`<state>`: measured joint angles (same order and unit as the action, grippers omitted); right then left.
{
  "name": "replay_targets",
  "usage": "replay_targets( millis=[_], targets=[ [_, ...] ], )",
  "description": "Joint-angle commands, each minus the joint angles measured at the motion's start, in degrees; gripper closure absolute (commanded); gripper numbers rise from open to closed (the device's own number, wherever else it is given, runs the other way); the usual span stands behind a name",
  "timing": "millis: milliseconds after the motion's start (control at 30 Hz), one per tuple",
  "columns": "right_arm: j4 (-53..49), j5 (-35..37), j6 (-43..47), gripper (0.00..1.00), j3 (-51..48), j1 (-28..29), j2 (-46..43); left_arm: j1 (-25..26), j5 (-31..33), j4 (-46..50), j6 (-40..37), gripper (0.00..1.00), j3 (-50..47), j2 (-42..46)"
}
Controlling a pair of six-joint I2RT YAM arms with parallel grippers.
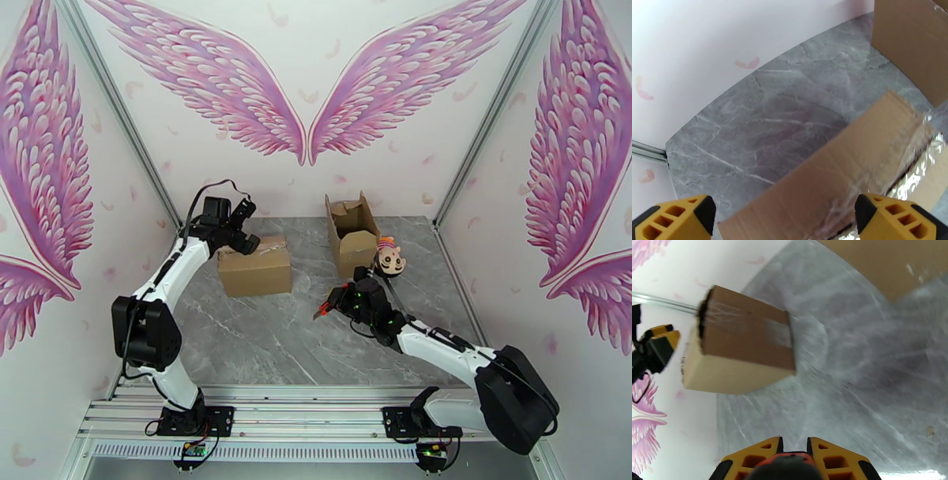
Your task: Unpack the express box
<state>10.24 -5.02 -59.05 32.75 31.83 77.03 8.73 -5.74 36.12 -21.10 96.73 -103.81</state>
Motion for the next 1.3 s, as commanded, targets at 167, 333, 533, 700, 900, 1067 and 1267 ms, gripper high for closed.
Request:
replay_targets(
  millis=[167, 333, 533, 700, 900, 1067, 1267],
  targets=[
    [20.8, -4.9, -11.6, 0.95, -4.3, -3.4, 16.2, -3.3, -5.2, 9.5, 6.9, 0.01, 8.4, -7.7],
    [19.0, -2.5, -11.9, 0.78, -4.0, -3.8, 19.5, -6.7, -11.0, 10.9, 12.9, 0.01, 10.2, -10.2],
    [7.9, 2.7, -10.3, 0.30, -3.6, -3.7, 15.1, -8.4, -13.9, 11.9, 15.0, 0.01, 10.0, -11.3],
    [-4.1, 10.2, -5.7, 0.01, -3.1, -3.7, 5.6, -8.9, -14.9, 12.0, 15.9, 0.01, 10.0, -12.1],
    [-18.7, 16.7, 3.4, 0.01, 0.2, -2.3, -6.1, -9.7, -19.4, 13.8, 18.4, 0.01, 11.3, -14.2],
    [-24.9, 18.4, 11.2, 0.01, 6.6, 4.5, -5.1, -9.6, -22.7, 13.4, 22.2, 0.08, 7.0, -12.5],
    [-25.6, 16.1, 20.6, 0.01, 20.2, 13.5, 5.9, -9.4, -25.1, 9.5, 26.8, 0.11, -4.1, -5.1]
  ],
)
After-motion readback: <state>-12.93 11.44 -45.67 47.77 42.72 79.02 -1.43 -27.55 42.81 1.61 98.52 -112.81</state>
